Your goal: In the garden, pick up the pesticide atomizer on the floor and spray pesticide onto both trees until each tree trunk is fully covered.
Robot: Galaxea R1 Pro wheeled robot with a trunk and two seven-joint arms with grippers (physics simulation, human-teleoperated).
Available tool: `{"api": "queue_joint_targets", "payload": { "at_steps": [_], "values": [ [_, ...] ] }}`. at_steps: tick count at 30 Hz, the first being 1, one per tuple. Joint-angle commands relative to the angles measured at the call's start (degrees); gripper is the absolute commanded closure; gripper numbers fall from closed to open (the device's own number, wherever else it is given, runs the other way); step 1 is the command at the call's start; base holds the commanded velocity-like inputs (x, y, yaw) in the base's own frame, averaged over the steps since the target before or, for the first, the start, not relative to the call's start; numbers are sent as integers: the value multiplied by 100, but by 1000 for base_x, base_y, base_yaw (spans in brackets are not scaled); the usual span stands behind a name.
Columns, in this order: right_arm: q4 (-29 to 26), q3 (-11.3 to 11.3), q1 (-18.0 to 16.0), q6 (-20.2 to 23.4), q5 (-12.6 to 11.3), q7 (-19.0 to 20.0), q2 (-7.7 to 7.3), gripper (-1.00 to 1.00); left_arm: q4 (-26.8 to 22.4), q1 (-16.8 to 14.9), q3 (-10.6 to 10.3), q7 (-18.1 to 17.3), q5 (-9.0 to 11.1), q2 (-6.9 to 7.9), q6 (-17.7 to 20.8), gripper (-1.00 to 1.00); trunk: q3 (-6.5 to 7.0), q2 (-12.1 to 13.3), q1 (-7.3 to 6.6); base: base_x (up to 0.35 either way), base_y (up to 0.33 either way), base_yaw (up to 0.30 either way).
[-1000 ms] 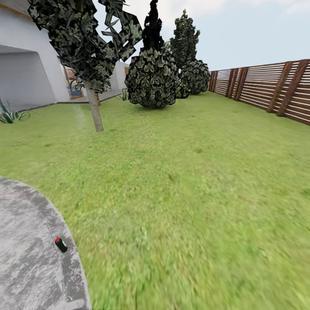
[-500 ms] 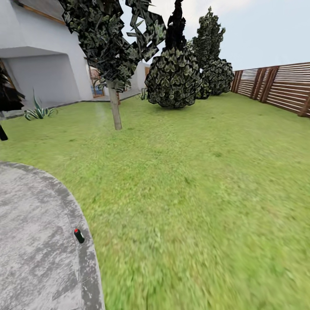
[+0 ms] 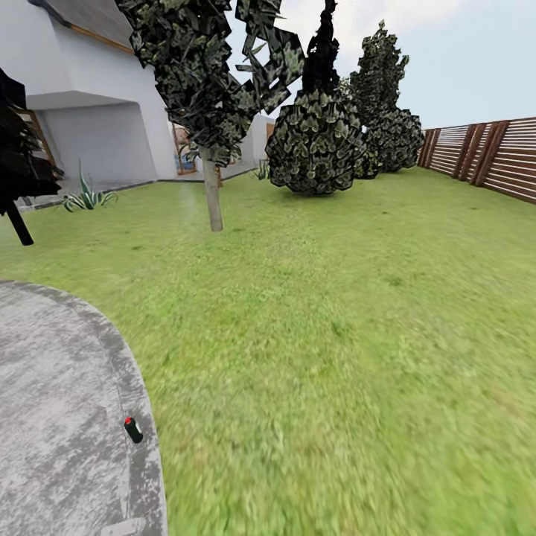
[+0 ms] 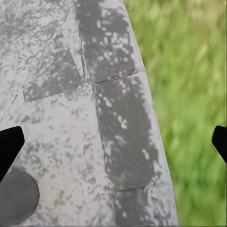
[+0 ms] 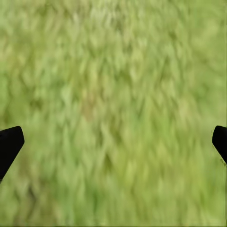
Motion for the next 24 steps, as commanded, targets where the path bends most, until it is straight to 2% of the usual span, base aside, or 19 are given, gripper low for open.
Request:
{"api": "queue_joint_targets", "payload": {
  "at_steps": [1, 7, 24],
  "values": [
    [4, 2, -3, -17, 6, -14, 0, -100, 5, -3, -7, 15, 8, 1, -20, -100, -5, -2, 2, 338, -85, 1],
    [4, 3, -3, -17, 6, -14, 0, -100, 5, -3, -7, 15, 8, 0, -20, -100, -5, -2, 2, 173, -25, 152],
    [4, 5, -3, -17, 6, -14, 0, -100, 5, -3, -13, 15, 10, -1, -20, -100, -5, -2, 2, 7, -1, 270]
  ]
}}
